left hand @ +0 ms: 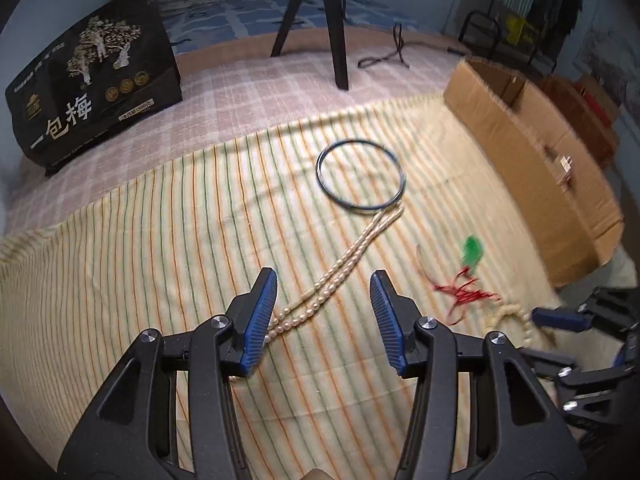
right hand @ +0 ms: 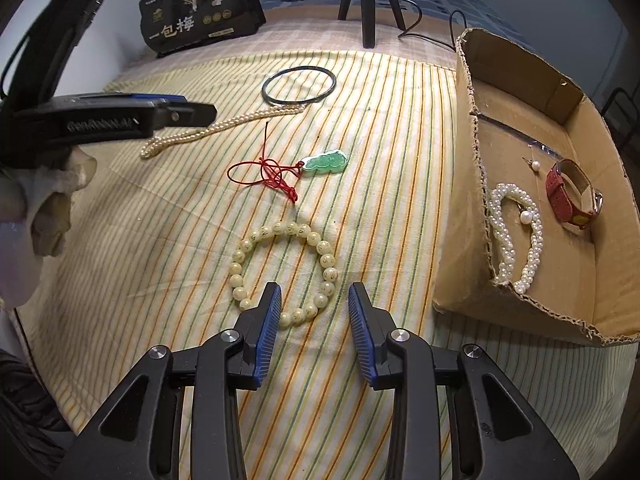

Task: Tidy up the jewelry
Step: 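Close the left gripper on the long pearl necklace while the right gripper closes on the cream bead bracelet, then lift the pearl necklace with the left gripper while the right gripper carries the bracelet over the box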

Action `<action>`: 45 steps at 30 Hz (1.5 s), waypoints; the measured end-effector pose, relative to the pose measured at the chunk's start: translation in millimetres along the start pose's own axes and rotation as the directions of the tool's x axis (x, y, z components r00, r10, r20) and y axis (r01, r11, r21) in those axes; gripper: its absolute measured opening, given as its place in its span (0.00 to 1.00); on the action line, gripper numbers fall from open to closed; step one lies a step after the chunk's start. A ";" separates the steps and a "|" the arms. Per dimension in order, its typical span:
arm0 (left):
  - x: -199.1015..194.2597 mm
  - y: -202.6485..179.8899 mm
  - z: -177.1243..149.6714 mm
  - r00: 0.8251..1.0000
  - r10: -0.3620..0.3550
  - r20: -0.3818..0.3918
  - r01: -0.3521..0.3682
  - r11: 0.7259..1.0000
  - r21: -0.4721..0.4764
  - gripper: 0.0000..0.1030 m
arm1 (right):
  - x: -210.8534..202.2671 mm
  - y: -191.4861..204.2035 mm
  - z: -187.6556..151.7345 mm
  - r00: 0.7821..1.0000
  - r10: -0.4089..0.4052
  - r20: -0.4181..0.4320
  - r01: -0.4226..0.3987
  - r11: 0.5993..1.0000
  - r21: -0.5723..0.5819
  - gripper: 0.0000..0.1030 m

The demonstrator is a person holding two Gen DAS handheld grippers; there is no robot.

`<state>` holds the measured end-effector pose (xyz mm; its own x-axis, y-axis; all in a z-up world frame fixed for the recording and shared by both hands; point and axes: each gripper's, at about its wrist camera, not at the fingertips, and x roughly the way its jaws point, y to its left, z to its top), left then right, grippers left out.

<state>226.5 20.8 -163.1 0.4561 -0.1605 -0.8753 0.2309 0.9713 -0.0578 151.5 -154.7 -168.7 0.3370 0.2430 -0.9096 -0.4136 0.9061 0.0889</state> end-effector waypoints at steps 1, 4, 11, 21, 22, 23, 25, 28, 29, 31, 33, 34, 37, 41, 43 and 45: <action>5.1 0.0 -1.6 1.000 0.009 -0.014 -0.009 1.000 0.010 0.49 | 0.3 0.3 -0.1 1.000 -0.002 -0.001 0.002 1.000 -0.001 0.32; 16.2 2.1 -6.2 0.998 0.033 -0.044 -0.032 0.999 0.030 0.45 | 1.3 0.9 -0.3 1.000 -0.003 -0.005 0.003 1.000 -0.004 0.32; 20.1 2.6 -12.6 0.999 -0.010 -0.042 0.011 1.000 0.022 0.08 | 5.4 0.0 1.6 1.000 0.002 -0.010 -0.002 1.000 0.011 0.32; 10.9 -4.9 -24.7 1.000 -0.007 -0.021 0.007 1.000 0.018 0.05 | 6.3 2.8 -0.6 0.999 0.046 0.007 -0.046 0.999 0.006 0.09; 8.7 -5.4 -26.8 1.000 -0.008 -0.020 0.008 1.000 0.015 0.05 | 6.3 2.4 -0.5 0.999 0.053 0.007 -0.053 0.999 0.007 0.08; 7.1 -5.7 -28.3 1.000 -0.011 -0.020 0.012 1.000 0.012 0.05 | 6.3 1.6 -0.5 0.998 0.056 0.007 -0.056 0.998 0.008 0.07; 3.2 -6.4 -31.7 1.000 -0.021 -0.021 0.021 1.000 0.007 0.05 | 5.9 1.0 0.0 0.998 0.060 0.010 -0.060 0.998 0.010 0.07; -2.8 -8.3 -37.0 0.999 -0.028 -0.018 0.028 1.000 0.002 0.05 | 3.5 1.3 -1.2 0.998 0.062 0.019 -0.062 0.998 0.017 0.06; -5.9 -9.4 -39.2 0.999 -0.032 -0.016 0.032 0.999 0.001 0.05 | 2.4 2.0 -1.4 0.998 0.062 0.022 -0.062 0.998 0.017 0.06; -11.4 -10.7 -42.2 0.999 -0.035 -0.008 0.035 0.999 -0.004 0.05 | -2.6 2.8 -3.2 0.998 0.062 0.029 -0.063 0.998 0.015 0.06; -18.2 -12.1 -43.7 0.999 -0.041 0.005 0.041 0.999 -0.018 0.05 | -8.3 3.7 -3.1 0.997 0.056 0.047 -0.057 0.998 0.012 0.06; -20.9 -12.4 -44.3 0.999 -0.044 0.010 0.044 0.999 -0.025 0.05 | -11.3 4.0 -3.2 0.997 0.051 0.057 -0.052 0.999 0.008 0.06; -35.4 -13.6 -45.1 0.997 -0.059 0.041 0.061 0.997 -0.049 0.05 | -20.8 5.1 -3.3 0.996 0.044 0.084 -0.044 0.999 -0.001 0.06; -54.5 -14.6 -43.1 0.993 -0.077 0.086 0.084 0.994 -0.076 0.05 | -34.2 6.6 -3.2 0.992 0.040 0.119 -0.039 0.999 -0.012 0.06; -65.9 -14.3 -41.8 0.990 -0.090 0.110 0.100 0.991 -0.086 0.05 | -40.5 6.5 -3.0 0.990 0.039 0.133 -0.037 0.999 -0.020 0.06; -74.9 -14.2 -41.8 0.987 -0.096 0.129 0.109 0.989 -0.098 0.05 | -46.6 7.7 -1.5 0.988 0.036 0.151 -0.031 0.999 -0.035 0.06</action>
<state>153.2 26.3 -116.8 0.5393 -0.2740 -0.7963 0.1940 0.9606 -0.1992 131.3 -159.6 -126.2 0.4455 0.3245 -0.8344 -0.4534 0.8854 0.1022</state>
